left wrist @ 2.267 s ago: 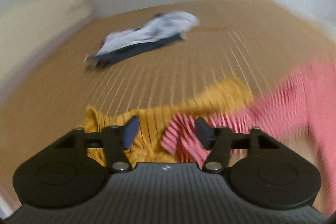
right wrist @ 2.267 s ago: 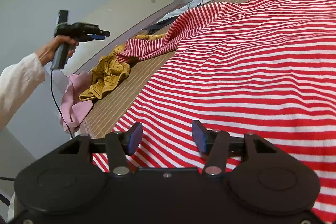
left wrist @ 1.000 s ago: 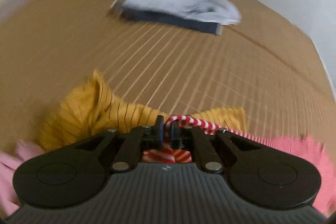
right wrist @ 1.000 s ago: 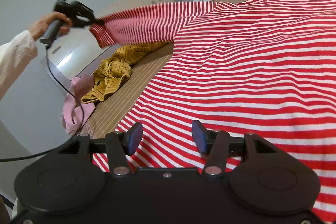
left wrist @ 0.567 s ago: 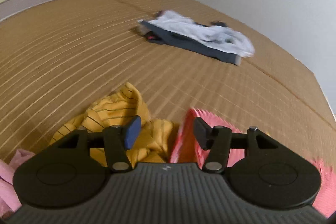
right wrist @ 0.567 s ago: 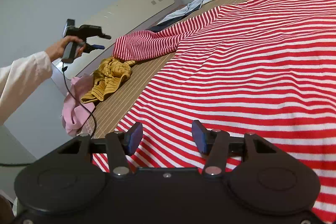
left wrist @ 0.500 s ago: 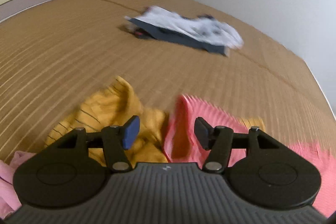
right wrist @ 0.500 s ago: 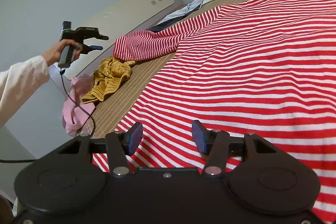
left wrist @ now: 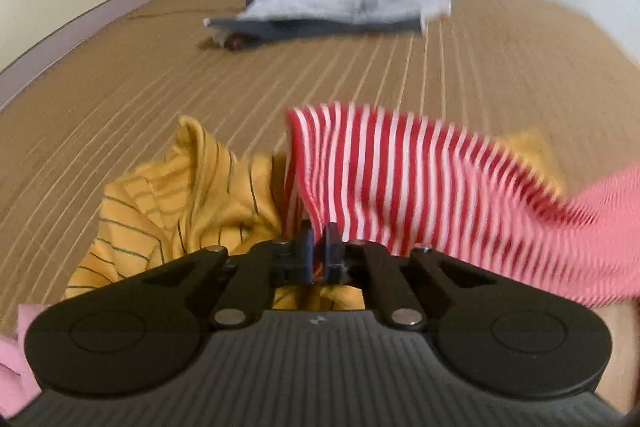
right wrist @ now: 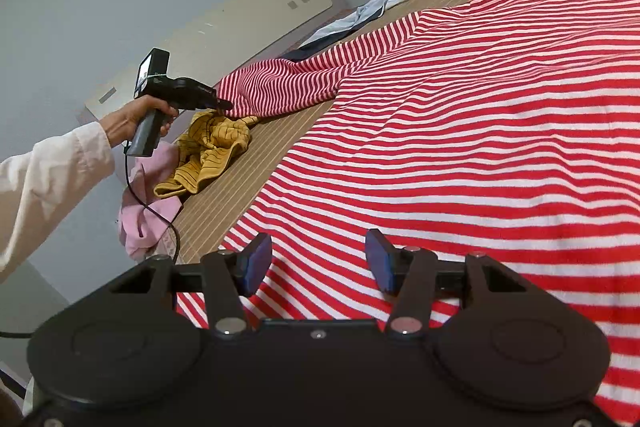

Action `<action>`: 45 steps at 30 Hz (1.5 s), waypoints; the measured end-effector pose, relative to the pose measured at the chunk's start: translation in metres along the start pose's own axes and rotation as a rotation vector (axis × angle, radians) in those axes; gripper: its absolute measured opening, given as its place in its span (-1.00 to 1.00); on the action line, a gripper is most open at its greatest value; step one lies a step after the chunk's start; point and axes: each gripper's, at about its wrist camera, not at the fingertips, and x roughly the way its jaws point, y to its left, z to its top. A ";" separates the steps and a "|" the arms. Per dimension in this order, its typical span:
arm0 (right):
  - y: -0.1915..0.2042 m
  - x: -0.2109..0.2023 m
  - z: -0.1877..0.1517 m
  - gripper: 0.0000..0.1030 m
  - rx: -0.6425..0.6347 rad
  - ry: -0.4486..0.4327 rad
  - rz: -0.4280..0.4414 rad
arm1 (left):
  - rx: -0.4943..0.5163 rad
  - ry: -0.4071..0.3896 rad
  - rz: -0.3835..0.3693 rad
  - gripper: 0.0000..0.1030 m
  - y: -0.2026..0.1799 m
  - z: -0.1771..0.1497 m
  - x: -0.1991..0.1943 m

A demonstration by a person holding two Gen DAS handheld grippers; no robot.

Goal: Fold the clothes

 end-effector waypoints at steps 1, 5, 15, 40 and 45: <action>0.000 0.000 0.000 0.05 0.001 -0.001 0.001 | -0.026 -0.023 -0.021 -0.90 0.005 0.005 -0.014; 0.000 0.001 0.001 0.05 0.008 -0.003 0.006 | -0.118 -0.037 -0.080 -0.90 0.027 0.028 -0.066; 0.003 0.001 0.001 0.06 -0.011 0.002 -0.003 | -0.055 0.053 0.032 -0.89 0.040 0.011 -0.093; -0.038 -0.060 0.189 -0.14 -0.136 -0.059 -0.469 | 0.127 0.034 -0.495 0.17 -0.255 -0.179 -0.099; -0.105 0.018 0.235 -0.46 -0.060 0.069 -0.643 | 0.154 0.028 -0.479 0.17 -0.259 -0.184 -0.098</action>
